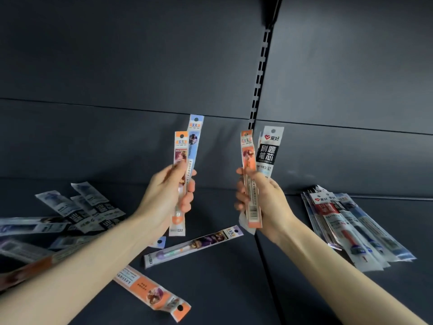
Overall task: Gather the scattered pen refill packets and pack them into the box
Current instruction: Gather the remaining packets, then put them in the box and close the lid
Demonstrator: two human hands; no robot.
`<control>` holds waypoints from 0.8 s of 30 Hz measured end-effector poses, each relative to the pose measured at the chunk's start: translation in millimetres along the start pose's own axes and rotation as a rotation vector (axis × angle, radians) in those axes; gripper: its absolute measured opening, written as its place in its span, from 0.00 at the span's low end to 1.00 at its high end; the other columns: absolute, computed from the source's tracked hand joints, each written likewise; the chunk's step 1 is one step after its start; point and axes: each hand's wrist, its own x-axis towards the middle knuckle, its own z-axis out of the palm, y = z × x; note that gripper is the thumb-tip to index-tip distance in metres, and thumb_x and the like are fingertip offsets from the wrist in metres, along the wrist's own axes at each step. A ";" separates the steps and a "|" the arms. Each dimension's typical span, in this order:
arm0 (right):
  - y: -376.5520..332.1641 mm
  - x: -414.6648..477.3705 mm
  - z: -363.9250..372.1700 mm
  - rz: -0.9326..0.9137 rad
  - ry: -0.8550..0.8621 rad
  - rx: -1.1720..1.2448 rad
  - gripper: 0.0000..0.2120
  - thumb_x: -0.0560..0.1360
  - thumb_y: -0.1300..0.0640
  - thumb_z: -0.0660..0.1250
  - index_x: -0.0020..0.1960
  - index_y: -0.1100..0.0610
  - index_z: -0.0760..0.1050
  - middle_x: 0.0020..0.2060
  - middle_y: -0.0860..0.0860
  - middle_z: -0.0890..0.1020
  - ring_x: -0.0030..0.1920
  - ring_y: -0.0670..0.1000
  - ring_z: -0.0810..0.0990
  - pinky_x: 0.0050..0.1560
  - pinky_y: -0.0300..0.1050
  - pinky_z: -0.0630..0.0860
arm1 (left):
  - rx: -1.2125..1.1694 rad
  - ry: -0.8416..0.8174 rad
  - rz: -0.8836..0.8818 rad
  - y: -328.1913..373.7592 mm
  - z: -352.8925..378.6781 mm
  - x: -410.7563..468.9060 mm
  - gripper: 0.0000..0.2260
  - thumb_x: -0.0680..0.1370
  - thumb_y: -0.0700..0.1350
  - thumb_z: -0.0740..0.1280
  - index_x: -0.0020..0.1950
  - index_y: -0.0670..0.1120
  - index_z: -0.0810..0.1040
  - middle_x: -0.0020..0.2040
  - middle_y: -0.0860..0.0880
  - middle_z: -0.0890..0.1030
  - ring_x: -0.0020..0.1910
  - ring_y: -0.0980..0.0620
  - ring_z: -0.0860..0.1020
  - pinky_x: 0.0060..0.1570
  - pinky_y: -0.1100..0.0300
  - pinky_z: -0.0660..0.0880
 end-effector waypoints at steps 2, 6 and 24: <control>2.6 -0.6 -1.5 -0.009 -0.020 -0.059 0.10 0.77 0.50 0.64 0.46 0.58 0.76 0.26 0.48 0.66 0.24 0.45 0.62 0.24 0.36 0.62 | -0.071 -0.084 -0.039 -0.8 5.1 -6.5 0.11 0.81 0.44 0.59 0.51 0.38 0.77 0.30 0.46 0.74 0.21 0.54 0.68 0.19 0.65 0.63; 8.9 -2.5 0.2 -0.027 -0.066 -0.154 0.17 0.67 0.43 0.70 0.42 0.57 0.75 0.26 0.48 0.64 0.26 0.46 0.61 0.25 0.36 0.62 | 0.088 -0.249 0.003 -13.1 11.7 -19.8 0.10 0.81 0.43 0.60 0.54 0.40 0.78 0.34 0.44 0.80 0.29 0.51 0.76 0.26 0.60 0.73; 11.4 -6.7 4.2 -0.011 -0.194 -0.237 0.13 0.69 0.50 0.71 0.43 0.60 0.77 0.33 0.51 0.76 0.29 0.46 0.74 0.31 0.37 0.72 | 0.086 -0.182 0.092 -15.2 -0.3 -3.7 0.05 0.74 0.40 0.68 0.46 0.43 0.84 0.40 0.46 0.82 0.41 0.51 0.75 0.42 0.58 0.69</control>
